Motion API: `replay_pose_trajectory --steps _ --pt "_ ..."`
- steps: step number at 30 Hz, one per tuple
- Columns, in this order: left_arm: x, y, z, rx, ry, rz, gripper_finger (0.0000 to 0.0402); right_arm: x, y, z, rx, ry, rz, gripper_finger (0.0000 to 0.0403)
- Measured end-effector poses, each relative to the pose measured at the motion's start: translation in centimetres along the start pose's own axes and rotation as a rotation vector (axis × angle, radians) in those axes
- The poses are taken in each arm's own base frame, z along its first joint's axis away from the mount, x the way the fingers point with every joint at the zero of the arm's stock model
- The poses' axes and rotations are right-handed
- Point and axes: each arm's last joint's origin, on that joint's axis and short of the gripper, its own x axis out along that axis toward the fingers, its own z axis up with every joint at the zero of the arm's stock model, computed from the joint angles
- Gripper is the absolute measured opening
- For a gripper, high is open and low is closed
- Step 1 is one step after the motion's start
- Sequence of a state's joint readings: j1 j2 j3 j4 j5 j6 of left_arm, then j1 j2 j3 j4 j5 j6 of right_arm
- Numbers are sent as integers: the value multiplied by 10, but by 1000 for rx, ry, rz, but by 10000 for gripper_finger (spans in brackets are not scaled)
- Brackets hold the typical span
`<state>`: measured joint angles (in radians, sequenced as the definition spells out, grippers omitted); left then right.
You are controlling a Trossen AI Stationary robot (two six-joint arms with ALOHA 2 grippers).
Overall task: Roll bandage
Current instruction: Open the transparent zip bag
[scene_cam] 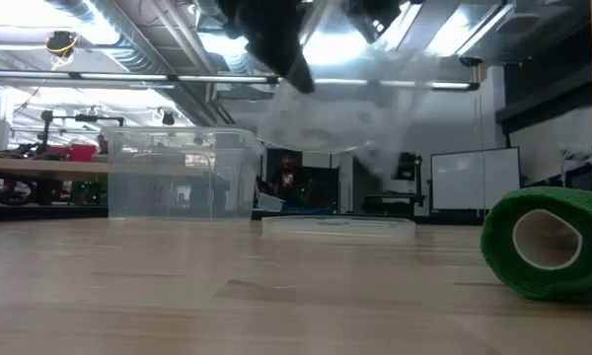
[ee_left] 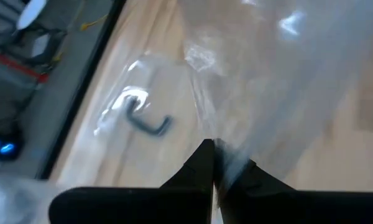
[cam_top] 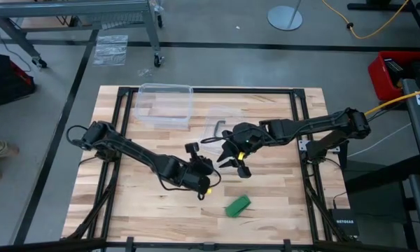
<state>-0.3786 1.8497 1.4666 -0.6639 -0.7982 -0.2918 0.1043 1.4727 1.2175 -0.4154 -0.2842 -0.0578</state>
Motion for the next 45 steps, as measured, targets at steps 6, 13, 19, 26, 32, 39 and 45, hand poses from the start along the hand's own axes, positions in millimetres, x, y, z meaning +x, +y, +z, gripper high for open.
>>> replay_pose_trajectory --steps 6,13,19,26,32,39,45 --pt "-8 14 -10 -45 59 125 0 -7 1 1 -3 -6 -28 112" --pt "-22 38 -16 -144 1 363 0 -10 2 -5 30 57 -54 112" --pt "-28 56 -26 -123 53 451 0 -13 3 -16 149 172 -56 113" --pt "-51 96 -24 -114 77 462 0 -44 12 -14 142 137 -56 113" --pt "-86 144 -29 -193 83 423 0 -104 27 -12 105 -2 -138 113" --pt "-105 164 -77 -289 104 326 0 -144 38 -55 198 -111 -233 113" --pt "-89 143 -126 -469 24 169 0 -135 39 -110 329 -268 -205 113"
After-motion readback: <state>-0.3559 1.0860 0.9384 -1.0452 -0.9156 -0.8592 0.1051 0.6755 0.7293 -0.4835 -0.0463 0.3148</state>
